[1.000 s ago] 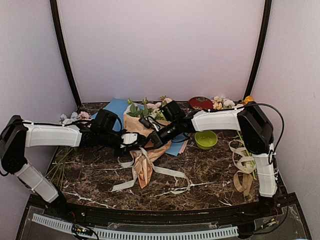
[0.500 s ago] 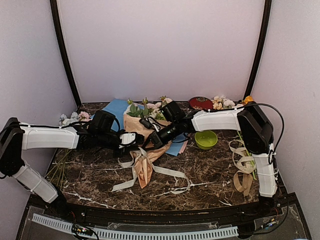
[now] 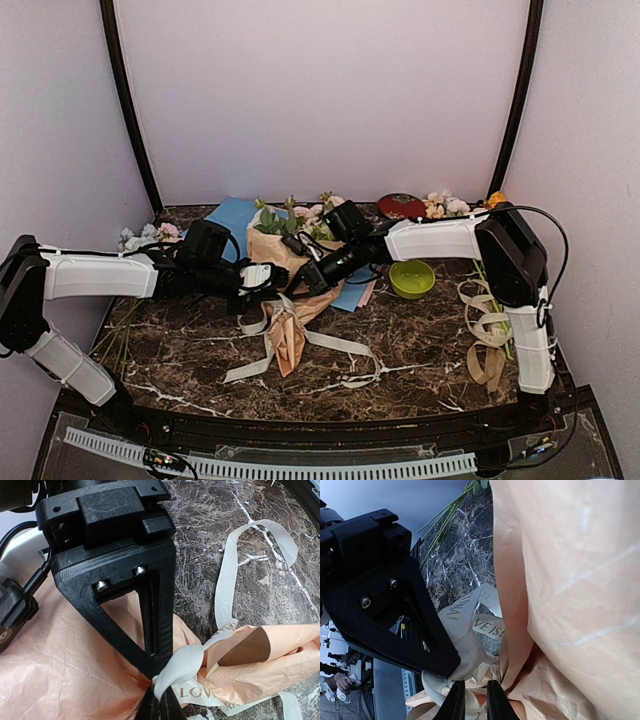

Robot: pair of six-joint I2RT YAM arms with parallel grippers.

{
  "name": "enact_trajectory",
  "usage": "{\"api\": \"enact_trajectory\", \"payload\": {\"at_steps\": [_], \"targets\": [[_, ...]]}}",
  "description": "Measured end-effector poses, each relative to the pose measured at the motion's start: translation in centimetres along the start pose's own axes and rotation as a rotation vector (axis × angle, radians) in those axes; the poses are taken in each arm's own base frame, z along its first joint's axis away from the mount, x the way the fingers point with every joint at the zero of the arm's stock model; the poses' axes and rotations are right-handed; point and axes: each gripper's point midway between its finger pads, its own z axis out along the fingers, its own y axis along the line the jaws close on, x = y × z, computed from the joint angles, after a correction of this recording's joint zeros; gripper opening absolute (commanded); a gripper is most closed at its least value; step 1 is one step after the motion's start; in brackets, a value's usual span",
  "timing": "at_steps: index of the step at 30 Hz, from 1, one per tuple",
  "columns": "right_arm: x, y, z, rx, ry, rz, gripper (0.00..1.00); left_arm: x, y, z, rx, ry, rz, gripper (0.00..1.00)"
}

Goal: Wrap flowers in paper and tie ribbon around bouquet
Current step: Cross the half-tied ribbon over the folded bouquet.

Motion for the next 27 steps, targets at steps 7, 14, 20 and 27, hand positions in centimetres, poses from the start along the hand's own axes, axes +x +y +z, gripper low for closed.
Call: {"api": "enact_trajectory", "payload": {"at_steps": [7,14,20,27], "targets": [[0.3,1.1,0.2,-0.056,0.017,-0.007,0.12,0.2,0.2,0.0,-0.011,0.011,0.002,0.00],[1.1,1.3,0.6,-0.091,0.045,-0.017,0.06,0.3,0.3,0.0,-0.018,0.018,0.005,0.13],[1.7,1.0,0.9,-0.098,0.061,-0.010,0.05,0.6,-0.1,0.0,0.001,0.026,0.004,0.24],[1.6,1.3,0.9,-0.115,0.057,-0.017,0.05,0.3,1.0,-0.8,-0.066,0.034,-0.095,0.54]]}}
